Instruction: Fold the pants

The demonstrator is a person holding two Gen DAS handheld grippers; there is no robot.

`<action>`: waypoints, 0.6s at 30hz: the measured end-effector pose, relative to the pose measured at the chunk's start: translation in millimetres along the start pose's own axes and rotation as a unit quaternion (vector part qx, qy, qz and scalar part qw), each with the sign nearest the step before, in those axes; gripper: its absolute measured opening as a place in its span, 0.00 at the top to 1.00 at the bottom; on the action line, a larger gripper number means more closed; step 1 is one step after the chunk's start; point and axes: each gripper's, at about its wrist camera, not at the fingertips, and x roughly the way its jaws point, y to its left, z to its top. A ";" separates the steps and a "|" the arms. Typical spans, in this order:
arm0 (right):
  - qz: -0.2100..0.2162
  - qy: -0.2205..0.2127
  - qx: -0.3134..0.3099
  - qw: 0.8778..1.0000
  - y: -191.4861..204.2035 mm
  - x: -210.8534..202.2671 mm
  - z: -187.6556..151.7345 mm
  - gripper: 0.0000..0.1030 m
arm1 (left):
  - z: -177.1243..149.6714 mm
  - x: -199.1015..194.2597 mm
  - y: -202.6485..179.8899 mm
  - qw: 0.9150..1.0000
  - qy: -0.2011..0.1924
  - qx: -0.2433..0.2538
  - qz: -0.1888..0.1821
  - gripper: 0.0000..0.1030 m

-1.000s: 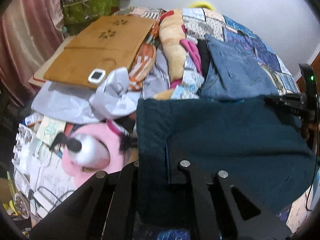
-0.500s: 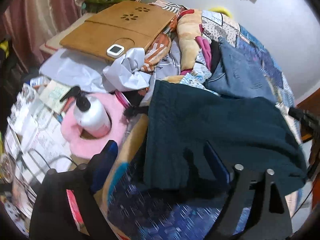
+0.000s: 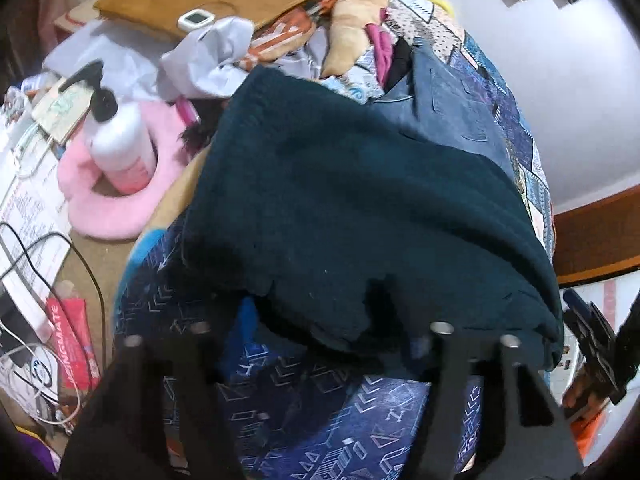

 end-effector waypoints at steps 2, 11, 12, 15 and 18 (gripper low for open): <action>0.011 0.002 -0.009 1.000 7.4 -1.6 -4.2 0.60 | -0.3 -4.4 -10.0 0.999 -0.023 0.026 0.029 0.66; 0.025 0.037 -0.090 0.995 42.4 37.2 2.8 0.60 | -8.3 -36.8 -45.7 0.981 -0.109 0.123 0.101 0.81; 0.020 0.042 -0.099 0.994 45.0 43.6 4.1 0.60 | -7.4 -41.4 -47.4 0.980 -0.115 0.128 0.104 0.82; 0.016 0.036 -0.114 0.993 50.7 50.2 8.4 0.80 | -4.6 -54.9 -51.2 0.976 -0.136 0.137 0.104 0.82; 0.024 0.035 -0.115 0.993 56.0 43.0 10.7 0.91 | -4.4 -67.8 -52.9 0.971 -0.155 0.146 0.106 0.83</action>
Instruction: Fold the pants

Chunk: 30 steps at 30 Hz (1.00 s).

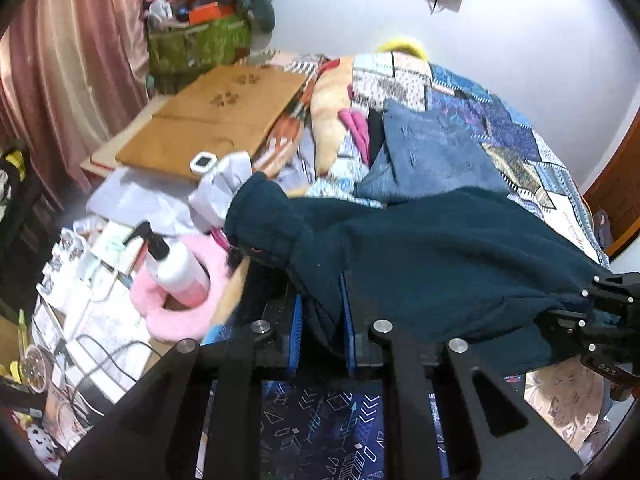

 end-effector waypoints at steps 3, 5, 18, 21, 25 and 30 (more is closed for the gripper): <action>0.011 -0.018 0.003 1.000 6.9 -17.8 -0.3 0.92 | 1.0 -5.4 0.5 1.000 -0.013 0.010 0.009 0.83; 0.021 -0.027 0.007 0.999 11.0 -27.7 -1.6 0.92 | -2.1 -5.8 1.4 1.000 -0.015 0.014 0.013 0.83; 0.042 -0.009 0.046 0.998 22.4 -15.4 -16.0 0.80 | -67.9 46.2 18.0 0.997 0.065 -0.014 0.024 0.72; 0.053 -0.038 0.053 0.996 18.0 -34.4 -11.8 0.73 | -71.3 42.7 19.2 0.997 0.058 -0.015 0.038 0.64; 0.017 -0.078 0.080 0.994 -1.1 -48.3 -8.1 0.56 | -70.6 41.2 23.8 0.997 0.062 -0.019 0.042 0.58; -0.027 -0.062 0.164 0.984 -46.6 -36.3 -24.4 0.54 | -67.4 31.3 21.8 0.996 0.055 0.003 0.067 0.50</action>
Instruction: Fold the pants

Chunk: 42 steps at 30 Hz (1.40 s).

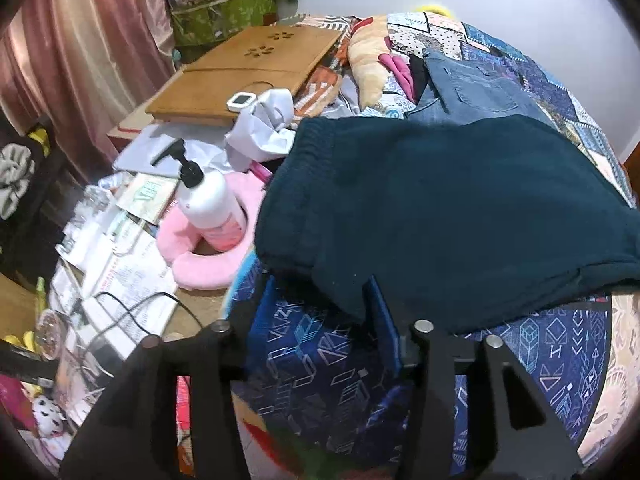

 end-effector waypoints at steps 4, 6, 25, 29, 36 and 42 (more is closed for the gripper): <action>-0.026 0.029 0.059 0.998 -36.5 8.1 -21.9 0.54 | 3.7 -11.5 0.7 1.000 -0.002 0.009 0.011 0.35; -0.022 0.023 0.084 0.996 -50.2 -0.2 -35.3 0.54 | 8.1 -19.7 -1.5 1.000 -0.004 0.016 0.019 0.28; -0.132 -0.044 0.293 0.946 -167.2 -135.4 -163.7 0.46 | 55.9 -45.3 -137.3 0.993 -0.033 0.097 -0.064 0.07; -0.152 -0.063 0.348 0.923 -193.0 -162.7 -191.6 0.45 | 56.7 -39.2 -178.0 0.988 -0.018 0.126 -0.083 0.07; -0.204 -0.061 0.313 0.926 -190.6 -175.1 -194.4 0.45 | 45.0 -49.2 -255.4 0.970 -0.017 0.215 -0.111 0.07; -0.201 -0.045 0.225 0.952 -185.4 -162.5 -176.7 0.45 | 20.7 -63.3 -321.6 0.942 -0.026 0.305 -0.138 0.07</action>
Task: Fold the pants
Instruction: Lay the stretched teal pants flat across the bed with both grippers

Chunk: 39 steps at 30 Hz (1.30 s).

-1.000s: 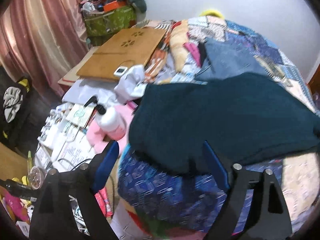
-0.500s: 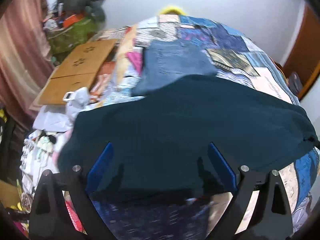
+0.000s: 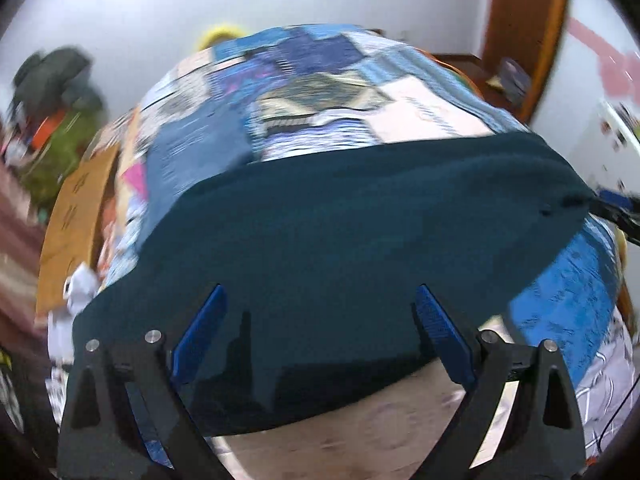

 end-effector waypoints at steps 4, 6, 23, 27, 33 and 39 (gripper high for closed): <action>0.004 0.009 -0.066 0.998 15.4 9.6 4.3 0.45 | 4.0 8.7 -34.8 0.999 0.010 0.046 -0.014 0.07; 0.000 0.015 -0.098 0.995 21.7 15.3 4.5 0.45 | 3.5 16.7 -49.6 0.997 0.023 0.068 -0.024 0.07; -0.029 0.039 -0.238 0.970 47.6 49.4 -2.1 0.82 | 13.3 26.5 -83.8 0.991 0.005 0.130 -0.031 0.77; 0.002 0.042 -0.195 0.980 36.1 40.0 4.5 0.90 | 16.7 22.1 -75.4 0.994 0.003 0.103 -0.048 0.87; 0.034 0.031 -0.157 0.986 30.4 13.3 2.5 0.90 | 17.5 3.1 -56.5 0.992 0.006 0.049 -0.120 0.89; 0.036 0.031 -0.132 0.990 27.7 7.6 -10.7 0.91 | 5.8 0.4 -59.3 0.989 0.017 0.042 -0.140 0.90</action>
